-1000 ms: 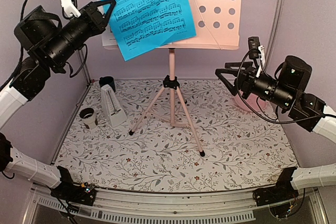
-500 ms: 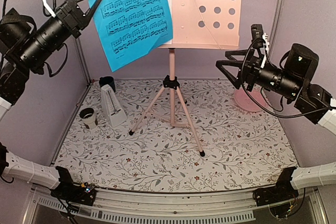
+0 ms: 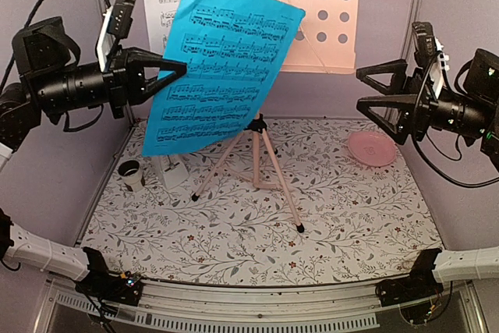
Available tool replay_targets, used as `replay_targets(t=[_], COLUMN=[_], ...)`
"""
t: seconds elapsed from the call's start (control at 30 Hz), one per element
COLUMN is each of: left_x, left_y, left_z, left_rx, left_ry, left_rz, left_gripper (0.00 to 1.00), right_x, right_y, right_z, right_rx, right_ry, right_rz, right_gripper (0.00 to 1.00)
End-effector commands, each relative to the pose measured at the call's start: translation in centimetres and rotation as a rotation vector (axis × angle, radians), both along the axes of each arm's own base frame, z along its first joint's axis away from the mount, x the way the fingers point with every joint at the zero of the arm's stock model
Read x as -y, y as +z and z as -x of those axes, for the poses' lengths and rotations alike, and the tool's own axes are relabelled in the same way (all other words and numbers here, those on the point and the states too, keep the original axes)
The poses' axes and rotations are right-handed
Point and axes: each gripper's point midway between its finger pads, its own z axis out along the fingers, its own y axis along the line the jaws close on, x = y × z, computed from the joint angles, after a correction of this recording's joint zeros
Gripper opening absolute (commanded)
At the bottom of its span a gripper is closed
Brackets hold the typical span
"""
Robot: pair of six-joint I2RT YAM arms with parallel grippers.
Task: Set up the instrument practice props
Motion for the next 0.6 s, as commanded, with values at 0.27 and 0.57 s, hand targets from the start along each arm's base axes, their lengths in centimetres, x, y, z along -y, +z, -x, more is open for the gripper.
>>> replay_targets(t=[0.27,0.57], left_x=[3.3,6.2], left_y=[-11.4,-16.6], left_z=[2.5,3.3], left_rx=[-0.178,-0.183], left_ry=[-0.164,-0.217], left_rz=[-0.385,-0.554], left_gripper=[0.0,0.0], right_x=[-1.1,-5.0], right_y=[1.2,-2.4], right_z=[1.6,1.6], right_rx=[-0.023,-0.103], right_ry=[0.12,0.181], right_rz=[0.086,0.232], right_gripper=[0.89,0.89])
